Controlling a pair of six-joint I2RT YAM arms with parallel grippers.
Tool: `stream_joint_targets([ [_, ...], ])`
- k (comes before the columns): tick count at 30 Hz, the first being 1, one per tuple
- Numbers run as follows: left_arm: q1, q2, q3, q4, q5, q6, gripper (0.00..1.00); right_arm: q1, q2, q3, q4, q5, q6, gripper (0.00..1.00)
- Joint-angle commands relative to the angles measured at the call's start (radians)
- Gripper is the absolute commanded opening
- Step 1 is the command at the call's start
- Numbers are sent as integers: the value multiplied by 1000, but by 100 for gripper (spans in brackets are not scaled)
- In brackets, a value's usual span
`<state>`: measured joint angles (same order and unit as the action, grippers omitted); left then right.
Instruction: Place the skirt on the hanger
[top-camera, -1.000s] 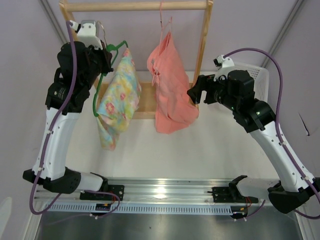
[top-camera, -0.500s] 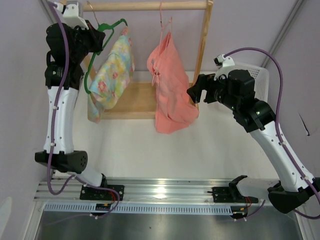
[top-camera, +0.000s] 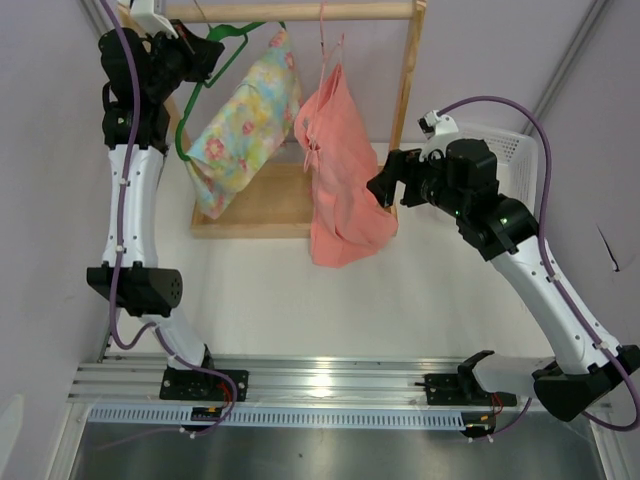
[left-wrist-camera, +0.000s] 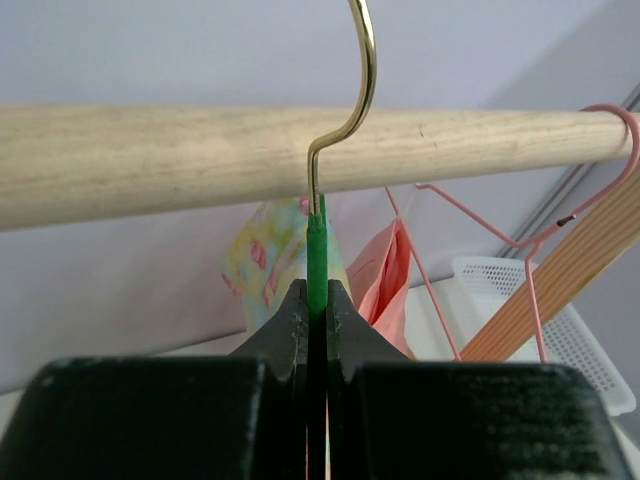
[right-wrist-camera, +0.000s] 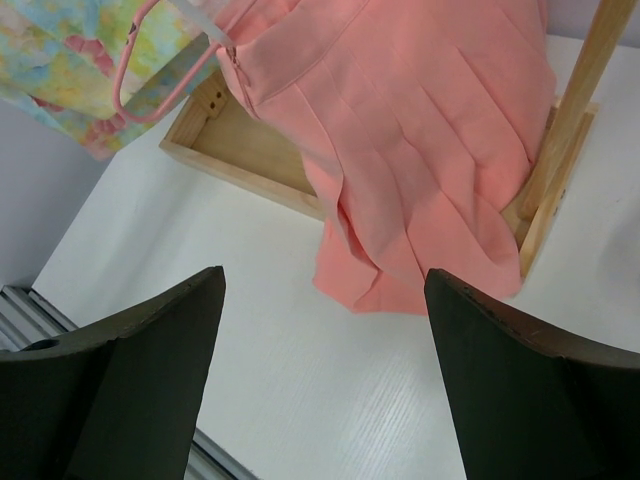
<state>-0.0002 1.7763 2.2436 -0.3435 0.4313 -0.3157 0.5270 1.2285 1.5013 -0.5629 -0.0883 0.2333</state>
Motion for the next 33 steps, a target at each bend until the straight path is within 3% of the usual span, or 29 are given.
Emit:
stream_joint_targets([
  [1,35,9,71,115,67,-72,0,-4,2,-7,46,-8,1,87],
  [9,48,14,48,35,66,-43,0,-4,12,-19,64,-19,18,87],
  [15,106,40,44,-48,93,-140,0,1,11,-23,64,-25,29,87],
  [24,124,57,44,-189,83,-126,0,22,0,-39,57,-7,35,87],
  [33,123,-150,-203,-146,-183,-74,0,33,-14,-76,70,10,41,87],
])
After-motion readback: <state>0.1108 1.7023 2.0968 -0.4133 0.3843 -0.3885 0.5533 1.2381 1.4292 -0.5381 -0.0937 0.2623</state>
